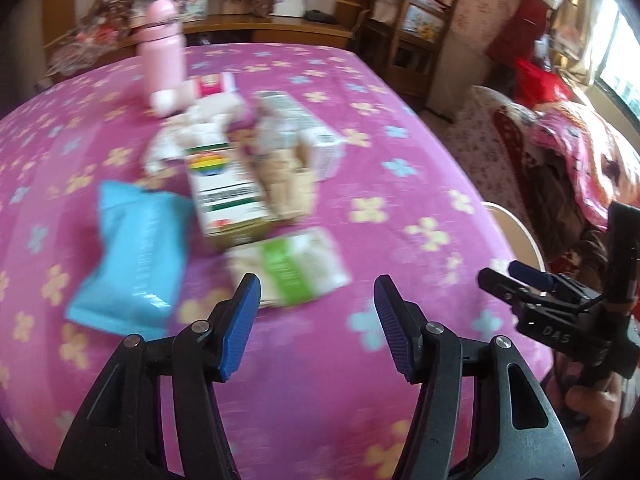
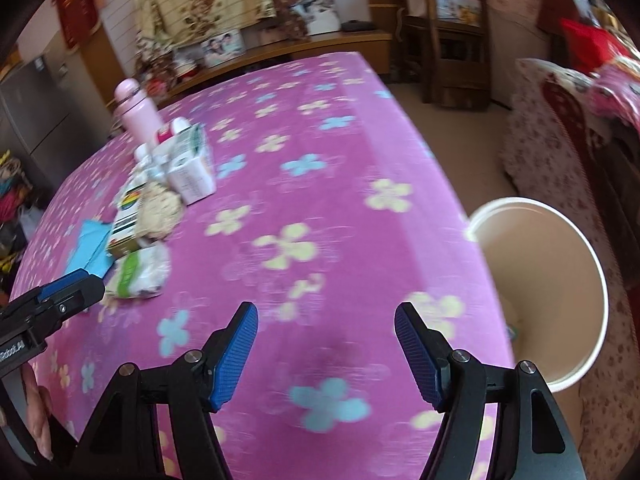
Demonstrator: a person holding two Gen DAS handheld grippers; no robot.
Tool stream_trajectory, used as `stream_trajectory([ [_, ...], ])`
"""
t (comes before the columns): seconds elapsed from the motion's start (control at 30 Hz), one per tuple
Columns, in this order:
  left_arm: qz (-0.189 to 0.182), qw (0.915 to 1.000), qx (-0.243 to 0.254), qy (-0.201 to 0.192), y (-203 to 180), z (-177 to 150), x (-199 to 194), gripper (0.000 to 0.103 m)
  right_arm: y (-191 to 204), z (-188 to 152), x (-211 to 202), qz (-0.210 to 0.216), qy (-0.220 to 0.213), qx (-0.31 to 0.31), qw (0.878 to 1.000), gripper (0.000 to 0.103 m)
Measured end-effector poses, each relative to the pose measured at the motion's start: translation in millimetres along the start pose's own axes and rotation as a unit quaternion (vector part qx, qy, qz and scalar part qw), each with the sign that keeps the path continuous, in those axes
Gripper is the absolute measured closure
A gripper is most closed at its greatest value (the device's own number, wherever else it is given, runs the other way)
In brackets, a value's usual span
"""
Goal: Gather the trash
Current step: 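Move both open tools back over the table toward the remaining items, then grasp the blue wrapper with the left tool while the right tool grasps the white-green packet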
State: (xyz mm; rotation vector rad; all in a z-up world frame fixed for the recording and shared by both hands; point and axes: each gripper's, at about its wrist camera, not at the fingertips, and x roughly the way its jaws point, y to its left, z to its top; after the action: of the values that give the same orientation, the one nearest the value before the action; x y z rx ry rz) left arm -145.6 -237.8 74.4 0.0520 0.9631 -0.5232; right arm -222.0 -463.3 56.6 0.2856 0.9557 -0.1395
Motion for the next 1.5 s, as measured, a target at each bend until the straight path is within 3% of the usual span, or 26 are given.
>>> stream_trajectory([
  [0.2,0.034,0.9991,-0.024,-0.008,46.1,-9.5,-11.3,0.045,37.2,2.1,8.0,0.016,0.008,-0.03,0.999,0.034],
  [0.47,0.014,0.9978,-0.064,-0.01,97.1,-4.7,-21.5,0.045,80.0,1.2,22.1,0.038,0.027,-0.068,0.997,0.034],
  [0.57,0.008,0.9964,-0.083,-0.015,114.0,1.5,-21.9,0.037,92.9,3.6,28.1,0.063,0.035,-0.07,0.995,0.034],
  [0.63,0.002,0.9947,-0.101,-0.016,126.8,6.5,-19.6,0.03,103.9,7.0,31.3,0.077,0.033,-0.07,0.994,0.027],
  [0.9,-0.018,0.9886,-0.147,0.025,150.9,13.7,16.1,0.029,148.7,23.4,65.8,0.102,0.054,-0.089,0.989,0.023],
  [1.07,-0.005,0.9913,-0.126,0.037,146.4,10.0,32.0,0.029,170.6,26.1,83.1,0.086,0.053,-0.119,0.988,0.02],
  [1.13,0.002,0.9929,-0.114,0.034,143.4,8.9,31.9,0.03,173.3,25.6,84.5,0.077,0.047,-0.129,0.988,0.027],
  [1.17,0.0,0.9932,-0.111,0.037,142.8,8.2,32.5,0.041,172.7,24.3,83.7,0.071,0.039,-0.133,0.988,0.032],
  [1.2,0.003,0.9939,-0.105,0.033,141.6,7.1,30.9,0.059,171.2,23.3,82.2,0.068,0.032,-0.138,0.988,0.041],
  [1.23,0.005,0.9943,-0.1,0.038,140.5,6.3,31.2,0.059,168.7,22.9,80.5,0.074,0.029,-0.138,0.987,0.049],
  [1.5,0.009,0.9956,-0.091,0.021,137.4,-6.1,-3.1,0.066,133.8,15.1,43.3,0.081,0.01,-0.125,0.989,0.052],
])
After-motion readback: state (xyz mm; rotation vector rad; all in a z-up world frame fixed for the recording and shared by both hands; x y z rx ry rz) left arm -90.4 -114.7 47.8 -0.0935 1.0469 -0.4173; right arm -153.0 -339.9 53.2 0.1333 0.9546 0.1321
